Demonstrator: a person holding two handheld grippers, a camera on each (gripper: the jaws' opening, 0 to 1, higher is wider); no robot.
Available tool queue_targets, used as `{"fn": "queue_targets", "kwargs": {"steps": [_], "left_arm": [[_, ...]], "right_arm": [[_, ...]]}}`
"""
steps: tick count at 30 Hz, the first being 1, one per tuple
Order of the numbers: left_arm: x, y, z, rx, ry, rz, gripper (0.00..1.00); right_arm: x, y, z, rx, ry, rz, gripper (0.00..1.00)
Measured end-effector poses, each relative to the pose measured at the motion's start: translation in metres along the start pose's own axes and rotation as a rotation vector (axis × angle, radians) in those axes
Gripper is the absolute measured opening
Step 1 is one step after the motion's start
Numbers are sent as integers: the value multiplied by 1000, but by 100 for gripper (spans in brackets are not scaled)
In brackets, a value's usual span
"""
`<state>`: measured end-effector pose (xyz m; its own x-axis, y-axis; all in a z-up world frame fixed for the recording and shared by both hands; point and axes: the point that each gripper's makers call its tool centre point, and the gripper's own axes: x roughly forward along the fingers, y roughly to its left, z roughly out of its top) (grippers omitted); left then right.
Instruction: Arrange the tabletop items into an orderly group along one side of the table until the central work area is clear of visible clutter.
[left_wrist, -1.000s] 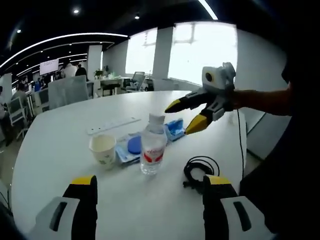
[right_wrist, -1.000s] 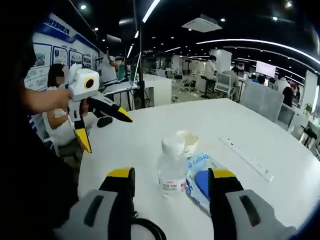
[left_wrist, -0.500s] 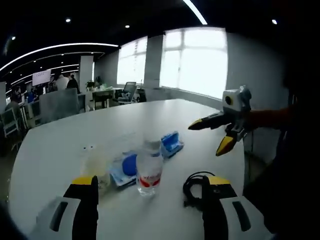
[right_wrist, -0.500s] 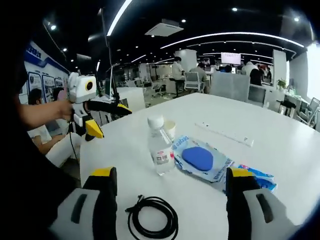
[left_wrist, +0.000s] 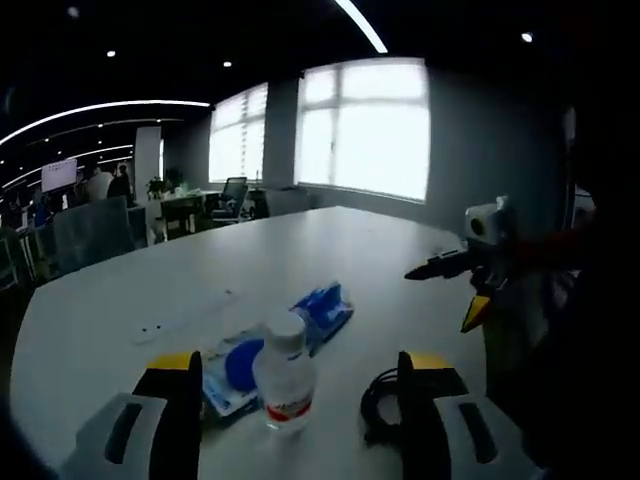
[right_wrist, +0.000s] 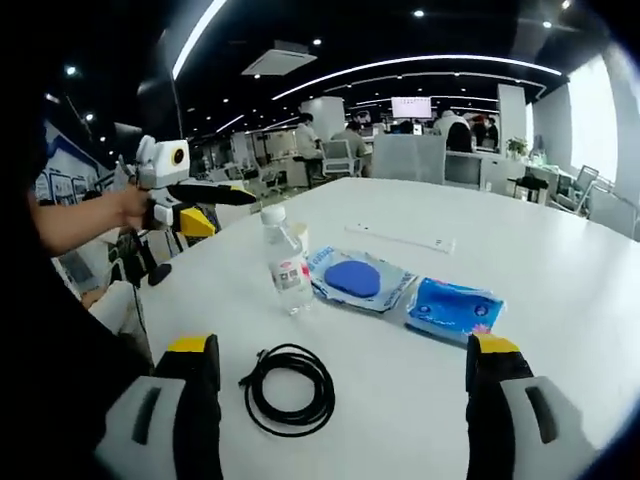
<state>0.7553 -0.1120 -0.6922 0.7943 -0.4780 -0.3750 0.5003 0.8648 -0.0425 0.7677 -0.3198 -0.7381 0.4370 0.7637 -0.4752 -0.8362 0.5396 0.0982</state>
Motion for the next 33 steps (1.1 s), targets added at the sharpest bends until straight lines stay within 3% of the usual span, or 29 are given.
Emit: {"fn": "queue_targets", "kwargs": {"steps": [16,23,33], "left_arm": [[41,-12,3,5,6,-19,55],[45,-2,8,12,4,-16,47],[44,5,-3,40,44,-71,39]], "right_arm": [[-28,-14,-27,51,25,-68,99],[-30,-14,-35,60,38,-68,98],[-35,-19,-45,85,47,-90,96]]}}
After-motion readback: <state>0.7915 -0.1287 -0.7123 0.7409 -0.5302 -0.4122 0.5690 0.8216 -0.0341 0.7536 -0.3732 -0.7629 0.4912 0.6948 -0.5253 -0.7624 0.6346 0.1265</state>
